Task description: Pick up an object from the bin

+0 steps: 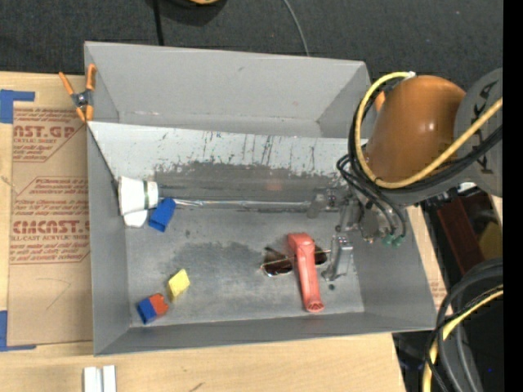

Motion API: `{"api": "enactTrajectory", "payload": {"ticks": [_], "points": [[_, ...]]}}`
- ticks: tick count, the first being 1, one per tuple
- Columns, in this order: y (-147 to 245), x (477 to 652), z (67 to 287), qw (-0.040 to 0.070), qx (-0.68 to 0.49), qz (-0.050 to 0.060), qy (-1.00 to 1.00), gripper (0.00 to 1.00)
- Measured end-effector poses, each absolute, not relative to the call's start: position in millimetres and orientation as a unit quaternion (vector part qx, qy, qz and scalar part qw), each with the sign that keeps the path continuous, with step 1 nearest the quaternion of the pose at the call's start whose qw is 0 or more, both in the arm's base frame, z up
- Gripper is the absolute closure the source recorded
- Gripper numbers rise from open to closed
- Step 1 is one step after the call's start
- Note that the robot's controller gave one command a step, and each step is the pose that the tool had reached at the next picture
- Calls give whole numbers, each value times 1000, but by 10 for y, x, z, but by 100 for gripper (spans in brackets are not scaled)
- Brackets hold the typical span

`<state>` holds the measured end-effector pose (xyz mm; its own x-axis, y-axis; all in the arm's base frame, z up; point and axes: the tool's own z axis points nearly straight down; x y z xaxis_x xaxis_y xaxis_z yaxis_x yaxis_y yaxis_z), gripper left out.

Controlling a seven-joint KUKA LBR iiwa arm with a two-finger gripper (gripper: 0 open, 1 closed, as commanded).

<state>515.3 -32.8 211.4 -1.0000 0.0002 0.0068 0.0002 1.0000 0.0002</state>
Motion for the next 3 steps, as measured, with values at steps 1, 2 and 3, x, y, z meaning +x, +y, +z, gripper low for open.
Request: {"api": "enactTrajectory", "payload": {"ticks": [1,2,3], "points": [[-328,5169,2159,-1,0,0,-1000,0],[-276,5289,1504,-1,-41,-1,-999,0],[-266,5287,978,3,-57,-1,-998,0]]}}
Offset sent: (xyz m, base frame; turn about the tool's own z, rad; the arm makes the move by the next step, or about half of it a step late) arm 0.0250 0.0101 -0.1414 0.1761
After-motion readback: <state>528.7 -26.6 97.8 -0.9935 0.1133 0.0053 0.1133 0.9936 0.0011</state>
